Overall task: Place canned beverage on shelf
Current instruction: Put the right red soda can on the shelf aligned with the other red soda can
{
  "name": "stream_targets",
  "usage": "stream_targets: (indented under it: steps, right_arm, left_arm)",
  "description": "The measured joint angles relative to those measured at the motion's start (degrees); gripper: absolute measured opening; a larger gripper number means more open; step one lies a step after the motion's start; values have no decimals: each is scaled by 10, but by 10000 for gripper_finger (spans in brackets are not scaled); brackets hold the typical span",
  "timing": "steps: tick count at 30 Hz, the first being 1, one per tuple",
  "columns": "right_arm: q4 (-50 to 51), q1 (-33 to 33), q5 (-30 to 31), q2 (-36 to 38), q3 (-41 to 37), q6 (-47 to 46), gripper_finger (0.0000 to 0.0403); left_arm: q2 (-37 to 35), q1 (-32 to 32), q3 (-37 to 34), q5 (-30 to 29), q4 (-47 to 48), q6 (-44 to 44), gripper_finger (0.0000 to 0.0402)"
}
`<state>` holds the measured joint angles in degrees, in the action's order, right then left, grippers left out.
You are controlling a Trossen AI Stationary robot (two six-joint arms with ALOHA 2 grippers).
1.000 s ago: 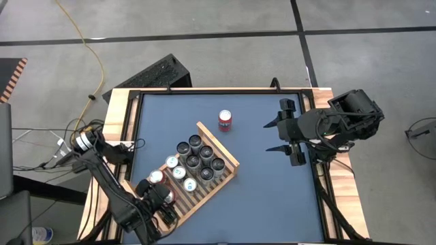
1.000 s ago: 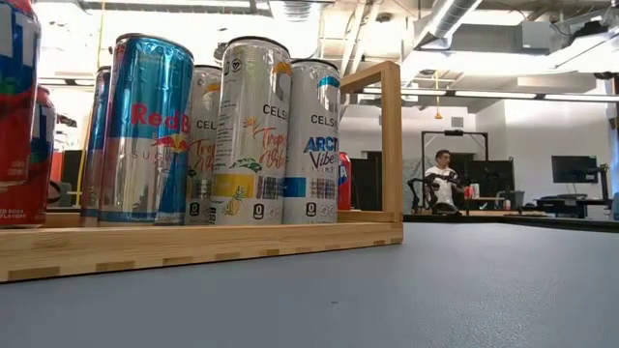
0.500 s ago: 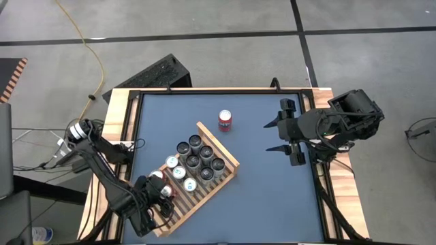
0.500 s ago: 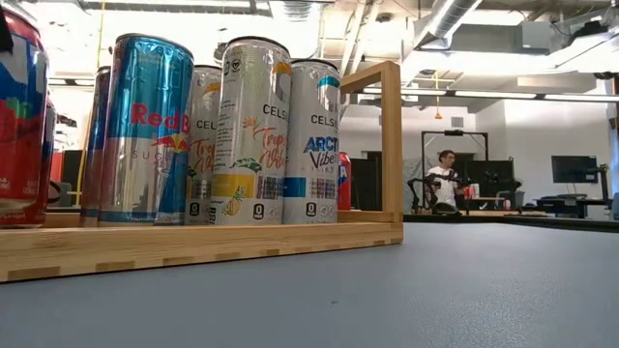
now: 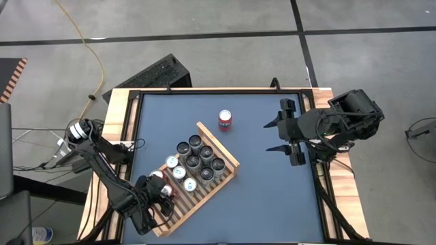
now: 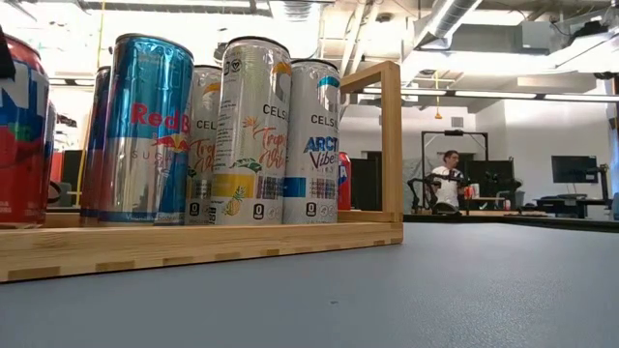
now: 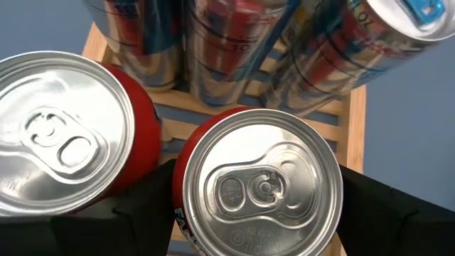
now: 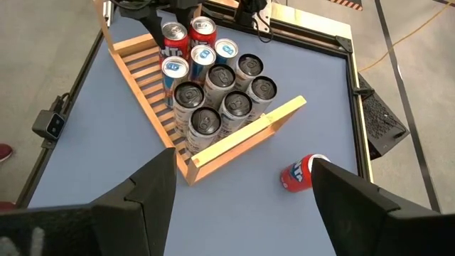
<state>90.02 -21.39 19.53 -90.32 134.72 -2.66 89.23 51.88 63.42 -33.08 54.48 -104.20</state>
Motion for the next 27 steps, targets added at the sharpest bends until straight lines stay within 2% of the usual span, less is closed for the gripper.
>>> stream_targets:
  steps: [8,17,27]
  right_arm:
    - [0,0,0,0,0,0,286]
    - [0,0,0,0,0,0,286]
    - [0,0,0,0,0,-3,286]
  left_arm:
    - [0,2,0,12,16,0,285]
    - [0,2,0,-3,1,1,287]
    - [0,2,0,-2,-22,25,330]
